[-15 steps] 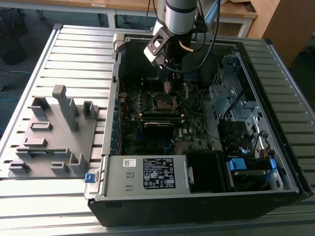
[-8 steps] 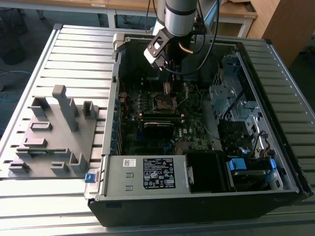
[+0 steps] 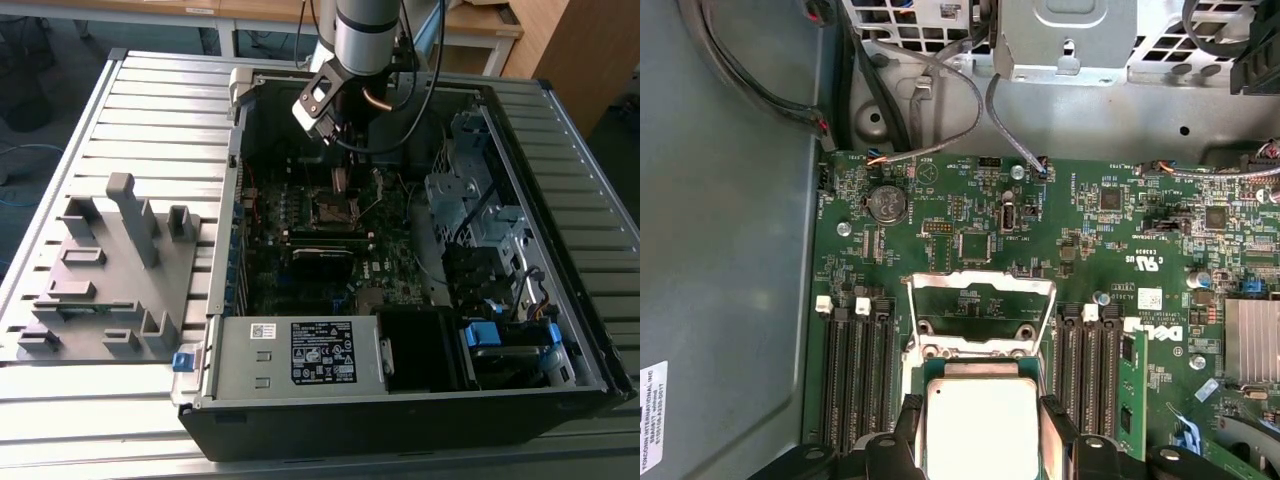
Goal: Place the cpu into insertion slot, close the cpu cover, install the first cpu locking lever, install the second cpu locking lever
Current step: 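Place the cpu into insertion slot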
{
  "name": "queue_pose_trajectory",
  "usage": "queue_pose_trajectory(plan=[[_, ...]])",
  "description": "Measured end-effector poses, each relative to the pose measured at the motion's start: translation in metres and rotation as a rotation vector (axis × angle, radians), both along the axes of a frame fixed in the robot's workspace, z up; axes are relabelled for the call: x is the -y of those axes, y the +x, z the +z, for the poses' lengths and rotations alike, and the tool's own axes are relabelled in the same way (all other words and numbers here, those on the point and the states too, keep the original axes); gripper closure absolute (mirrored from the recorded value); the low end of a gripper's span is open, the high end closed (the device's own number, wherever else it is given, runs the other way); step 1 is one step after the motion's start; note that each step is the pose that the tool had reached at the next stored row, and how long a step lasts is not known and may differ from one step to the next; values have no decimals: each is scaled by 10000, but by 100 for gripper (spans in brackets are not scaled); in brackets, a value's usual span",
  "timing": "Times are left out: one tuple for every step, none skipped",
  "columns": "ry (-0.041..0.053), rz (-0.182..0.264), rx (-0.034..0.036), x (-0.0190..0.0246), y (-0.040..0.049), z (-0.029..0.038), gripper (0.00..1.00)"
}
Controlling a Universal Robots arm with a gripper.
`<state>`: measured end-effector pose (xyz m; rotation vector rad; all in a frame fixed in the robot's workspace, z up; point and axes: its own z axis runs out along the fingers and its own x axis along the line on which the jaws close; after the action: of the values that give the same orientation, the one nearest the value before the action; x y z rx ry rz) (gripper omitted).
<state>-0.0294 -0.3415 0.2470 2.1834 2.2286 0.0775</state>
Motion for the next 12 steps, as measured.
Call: queue_pose_trajectory(plan=[[0,0,0,0,0,0,46],[0,0,0,0,0,-11,46],[-1,0,0,0,0,-23,46],[0,0,0,0,0,-23,46],[0,0,0,0,0,-23,46],[0,0,0,0,0,-23,46],[-1,0,0,0,0,-23,46],[0,0,0,0,0,-23,46],[0,1,1,0,0,-24,46],[0,0,0,0,0,-24,46],[0,0,1,0,0,-24,46],[0,0,0,0,0,-25,46]])
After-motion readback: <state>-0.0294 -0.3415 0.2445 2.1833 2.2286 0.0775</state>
